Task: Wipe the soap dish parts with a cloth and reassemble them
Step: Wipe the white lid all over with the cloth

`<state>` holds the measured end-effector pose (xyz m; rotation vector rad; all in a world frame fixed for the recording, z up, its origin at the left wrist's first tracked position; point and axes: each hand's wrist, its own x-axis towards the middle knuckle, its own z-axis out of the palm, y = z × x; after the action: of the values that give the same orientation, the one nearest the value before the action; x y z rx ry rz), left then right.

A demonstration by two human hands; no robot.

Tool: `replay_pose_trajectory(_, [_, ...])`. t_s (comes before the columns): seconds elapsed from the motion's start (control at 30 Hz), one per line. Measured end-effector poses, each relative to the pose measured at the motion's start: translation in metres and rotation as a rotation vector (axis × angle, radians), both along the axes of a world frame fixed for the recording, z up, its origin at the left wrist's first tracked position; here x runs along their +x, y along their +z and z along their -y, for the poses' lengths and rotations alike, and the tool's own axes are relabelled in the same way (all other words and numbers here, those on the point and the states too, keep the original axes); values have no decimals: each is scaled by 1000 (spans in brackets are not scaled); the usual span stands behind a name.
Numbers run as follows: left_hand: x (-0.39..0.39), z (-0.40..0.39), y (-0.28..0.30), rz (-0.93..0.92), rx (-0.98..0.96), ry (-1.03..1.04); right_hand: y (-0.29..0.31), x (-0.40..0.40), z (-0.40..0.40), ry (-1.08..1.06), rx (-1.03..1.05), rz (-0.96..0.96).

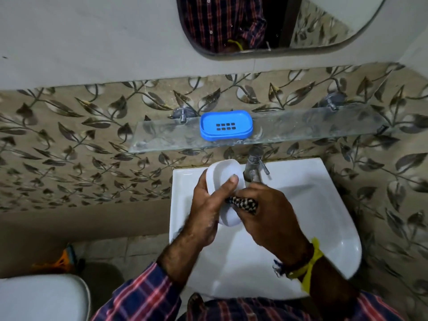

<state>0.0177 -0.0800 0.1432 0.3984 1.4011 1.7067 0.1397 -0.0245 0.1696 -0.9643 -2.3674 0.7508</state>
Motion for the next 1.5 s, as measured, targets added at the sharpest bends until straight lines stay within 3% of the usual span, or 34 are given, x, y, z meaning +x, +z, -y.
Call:
replay_pose_trajectory(0.07, [-9, 8, -11, -86, -24, 69, -7, 8, 2, -80, -153, -193])
replay_pose_trajectory(0.17, [-18, 21, -29, -444, -147, 154, -17, 24, -4, -382, -437, -482])
replay_pose_trajectory(0.23, [-12, 27, -33, -645, -189, 96, -15, 27, -6, -436, -523, -538])
replay_pose_trajectory(0.3, [-2, 29, -35, -827, -202, 56, -9, 20, 0, -323, -234, -427])
replay_pose_trajectory(0.37, [5, 28, -33, -980, -224, 46, 0, 6, 15, -68, 128, -252])
replay_pose_trajectory(0.43, [3, 29, -30, -1070, -253, 42, 4, -3, 21, 142, 312, -6])
replay_pose_trajectory(0.5, [-3, 34, -27, -1102, -271, 27, 3, -4, 23, 257, 362, 159])
replay_pose_trajectory(0.57, [-5, 40, -23, -1103, -283, 27, -3, 2, 21, 319, 411, 185])
replay_pose_trajectory(0.73, [0, 37, -10, -1120, -214, 112, -18, 2, 18, 205, 361, -110])
replay_pose_trajectory(0.87, [-1, 40, -7, -1114, -191, 135, -21, 0, 13, -84, 99, -296])
replay_pose_trajectory(1.03, [-3, 44, -11, -1083, -180, 162, -14, -11, 26, 106, 267, -217])
replay_pose_trajectory(1.13, [1, 45, -3, -1076, -88, 270, -21, -7, 19, -155, 75, -371])
replay_pose_trajectory(1.2, [4, 43, -1, -1032, -88, 250, -27, -2, 17, -253, 15, -375])
replay_pose_trajectory(1.3, [8, 36, -3, -935, -257, 77, -27, -5, 15, -206, 209, -263])
replay_pose_trajectory(1.4, [11, 30, 4, -1164, -426, 29, -19, -12, 10, -76, 344, -286])
replay_pose_trajectory(1.5, [1, 27, 14, -1211, -325, 91, -16, -12, 8, -40, 409, -325])
